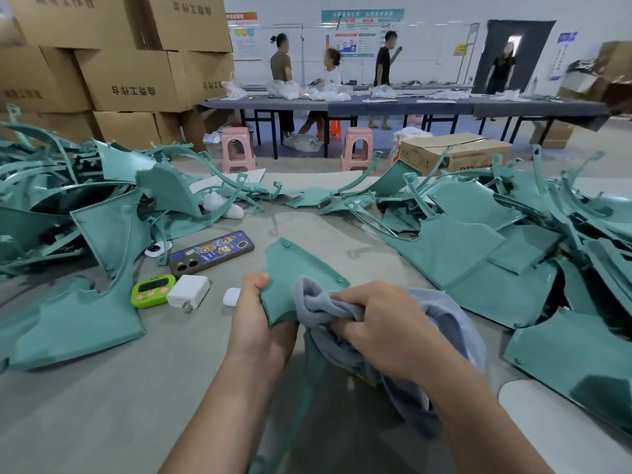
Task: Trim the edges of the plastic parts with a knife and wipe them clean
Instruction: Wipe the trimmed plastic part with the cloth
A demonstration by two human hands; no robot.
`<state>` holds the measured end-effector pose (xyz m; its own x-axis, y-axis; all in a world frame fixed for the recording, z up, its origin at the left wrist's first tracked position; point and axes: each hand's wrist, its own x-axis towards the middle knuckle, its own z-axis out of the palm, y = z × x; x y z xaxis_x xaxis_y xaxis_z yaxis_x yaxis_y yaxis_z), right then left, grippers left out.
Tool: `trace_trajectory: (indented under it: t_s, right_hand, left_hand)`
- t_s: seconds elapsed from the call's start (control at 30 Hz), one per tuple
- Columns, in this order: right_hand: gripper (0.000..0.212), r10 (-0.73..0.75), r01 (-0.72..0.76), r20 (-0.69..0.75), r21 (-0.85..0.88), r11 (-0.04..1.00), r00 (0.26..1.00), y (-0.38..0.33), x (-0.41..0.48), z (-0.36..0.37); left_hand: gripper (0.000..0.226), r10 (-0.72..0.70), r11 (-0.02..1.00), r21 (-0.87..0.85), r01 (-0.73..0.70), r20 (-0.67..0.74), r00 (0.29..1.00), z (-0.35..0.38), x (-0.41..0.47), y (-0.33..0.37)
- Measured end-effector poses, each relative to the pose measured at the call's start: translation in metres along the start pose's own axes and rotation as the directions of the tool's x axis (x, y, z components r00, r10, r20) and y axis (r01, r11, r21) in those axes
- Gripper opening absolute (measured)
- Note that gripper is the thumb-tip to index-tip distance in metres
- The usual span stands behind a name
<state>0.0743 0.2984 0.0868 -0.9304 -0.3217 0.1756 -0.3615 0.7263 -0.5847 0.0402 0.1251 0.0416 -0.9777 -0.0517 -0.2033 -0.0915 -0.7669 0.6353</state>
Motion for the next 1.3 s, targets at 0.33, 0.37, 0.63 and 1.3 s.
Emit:
trace_trajectory:
  t_s: [0.33, 0.37, 0.63, 1.3]
  right_hand:
    - [0.015, -0.092, 0.1, -0.066, 0.133, 0.986, 0.994, -0.014, -0.008, 0.011]
    - [0.016, -0.089, 0.104, -0.097, 0.159, 0.982, 0.991, -0.014, -0.008, 0.011]
    - [0.025, -0.037, 0.075, -0.185, 0.204, 0.976, 0.982, -0.01, -0.005, 0.023]
    - [0.029, -0.283, 0.224, 0.465, 0.179, 0.958, 0.839, -0.017, -0.012, 0.003]
  left_hand:
    - [0.008, 0.208, 0.978, 0.087, -0.189, -0.374, 0.904, 0.001, 0.006, 0.006]
    - [0.011, 0.243, 0.97, 0.099, -0.222, -0.385, 0.89, 0.001, 0.006, 0.007]
    - [0.034, 0.443, 0.896, 0.218, -0.386, -0.403, 0.801, 0.001, 0.007, 0.012]
    - [0.011, 0.473, 0.866, 0.366, -0.34, -0.384, 0.793, -0.009, 0.023, 0.001]
